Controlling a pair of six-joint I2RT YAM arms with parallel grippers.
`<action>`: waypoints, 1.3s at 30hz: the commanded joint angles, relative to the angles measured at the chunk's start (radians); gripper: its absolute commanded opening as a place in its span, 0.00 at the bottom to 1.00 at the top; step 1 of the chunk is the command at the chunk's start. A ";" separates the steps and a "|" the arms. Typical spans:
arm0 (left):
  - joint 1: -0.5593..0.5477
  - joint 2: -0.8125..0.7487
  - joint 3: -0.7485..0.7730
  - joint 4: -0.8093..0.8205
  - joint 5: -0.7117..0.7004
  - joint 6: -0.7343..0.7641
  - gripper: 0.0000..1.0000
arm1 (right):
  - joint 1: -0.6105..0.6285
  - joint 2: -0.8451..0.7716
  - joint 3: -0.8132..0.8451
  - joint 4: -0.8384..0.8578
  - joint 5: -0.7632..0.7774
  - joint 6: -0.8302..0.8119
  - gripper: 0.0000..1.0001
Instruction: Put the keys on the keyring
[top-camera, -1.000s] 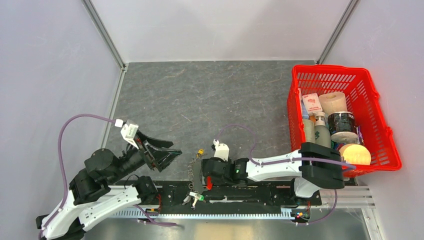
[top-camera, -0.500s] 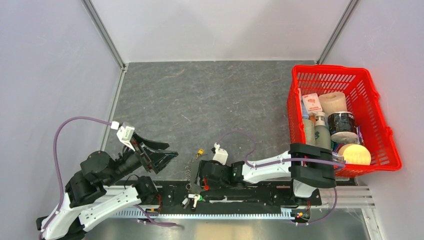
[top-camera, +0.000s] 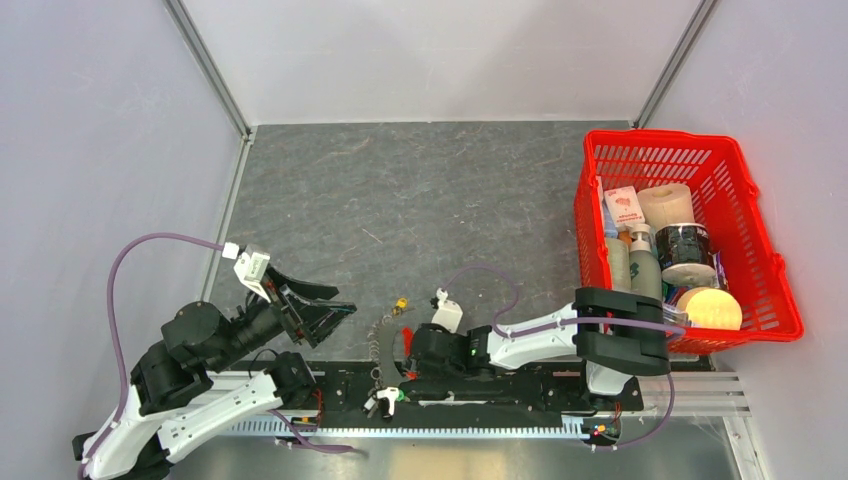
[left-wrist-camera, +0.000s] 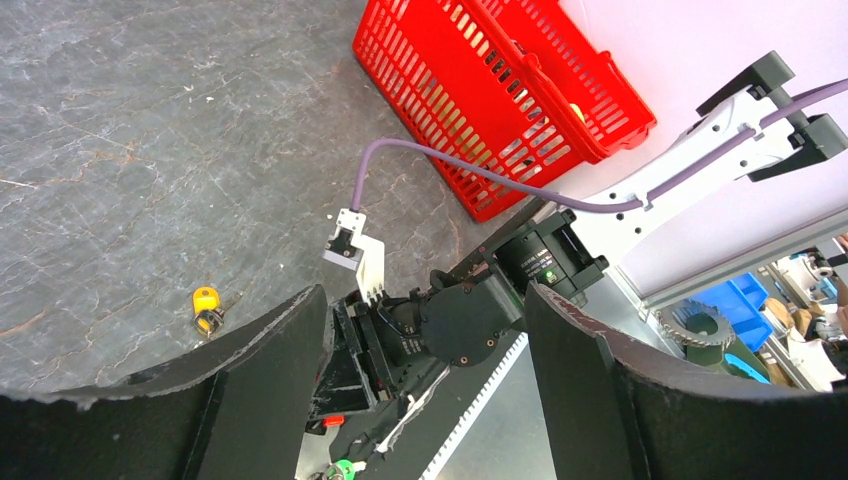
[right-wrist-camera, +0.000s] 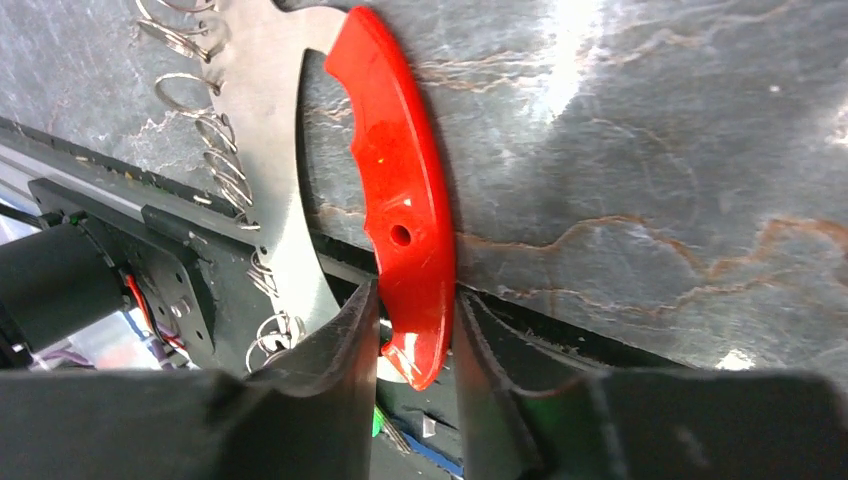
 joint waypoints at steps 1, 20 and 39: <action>0.004 0.014 0.026 0.008 -0.001 0.034 0.79 | 0.004 -0.018 -0.024 0.021 0.044 0.020 0.29; 0.003 0.027 0.029 0.024 -0.001 0.020 0.78 | -0.025 -0.365 0.273 -0.340 0.258 -0.350 0.00; 0.003 0.029 0.021 0.036 -0.005 0.013 0.77 | -0.419 -0.226 0.428 -0.374 0.017 -0.582 0.00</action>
